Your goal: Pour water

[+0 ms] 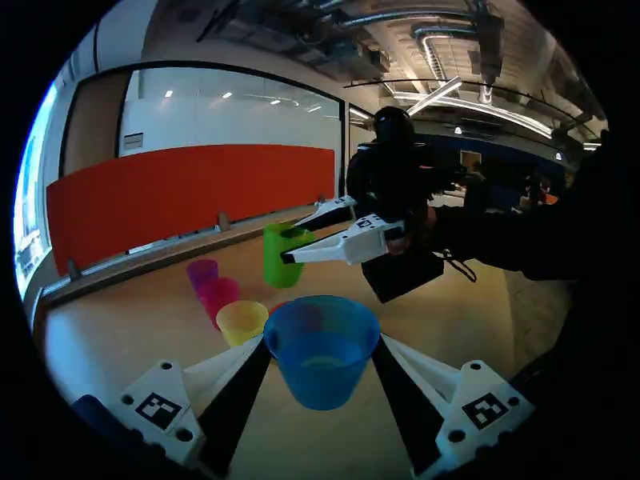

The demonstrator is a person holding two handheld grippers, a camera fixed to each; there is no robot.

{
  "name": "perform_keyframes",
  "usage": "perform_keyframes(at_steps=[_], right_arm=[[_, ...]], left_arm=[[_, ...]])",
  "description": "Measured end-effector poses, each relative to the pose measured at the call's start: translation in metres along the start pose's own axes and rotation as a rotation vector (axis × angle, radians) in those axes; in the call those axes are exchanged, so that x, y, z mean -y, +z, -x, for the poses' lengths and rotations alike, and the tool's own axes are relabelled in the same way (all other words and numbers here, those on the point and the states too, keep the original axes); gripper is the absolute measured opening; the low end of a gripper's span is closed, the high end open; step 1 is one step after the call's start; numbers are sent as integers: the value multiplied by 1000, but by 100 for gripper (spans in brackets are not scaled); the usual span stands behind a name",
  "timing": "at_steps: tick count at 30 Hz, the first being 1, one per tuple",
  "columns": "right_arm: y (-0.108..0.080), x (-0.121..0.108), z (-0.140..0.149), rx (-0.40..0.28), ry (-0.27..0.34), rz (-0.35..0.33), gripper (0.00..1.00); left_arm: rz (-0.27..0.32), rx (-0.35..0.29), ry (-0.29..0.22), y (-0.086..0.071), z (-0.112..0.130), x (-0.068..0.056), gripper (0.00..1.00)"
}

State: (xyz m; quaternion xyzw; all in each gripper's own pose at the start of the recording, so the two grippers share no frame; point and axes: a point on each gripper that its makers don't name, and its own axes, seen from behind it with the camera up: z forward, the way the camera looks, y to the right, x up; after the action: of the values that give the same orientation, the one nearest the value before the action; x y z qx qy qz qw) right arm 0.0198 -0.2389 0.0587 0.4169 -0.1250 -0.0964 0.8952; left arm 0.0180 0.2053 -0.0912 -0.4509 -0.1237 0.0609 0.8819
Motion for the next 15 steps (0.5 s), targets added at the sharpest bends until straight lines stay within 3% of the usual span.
perform_keyframes(at_steps=[15], right_arm=[[-20, 27, -28, -109, -4, 23, 92]], left_arm=[[-20, -31, -12, -8, -9, 0, 85]])
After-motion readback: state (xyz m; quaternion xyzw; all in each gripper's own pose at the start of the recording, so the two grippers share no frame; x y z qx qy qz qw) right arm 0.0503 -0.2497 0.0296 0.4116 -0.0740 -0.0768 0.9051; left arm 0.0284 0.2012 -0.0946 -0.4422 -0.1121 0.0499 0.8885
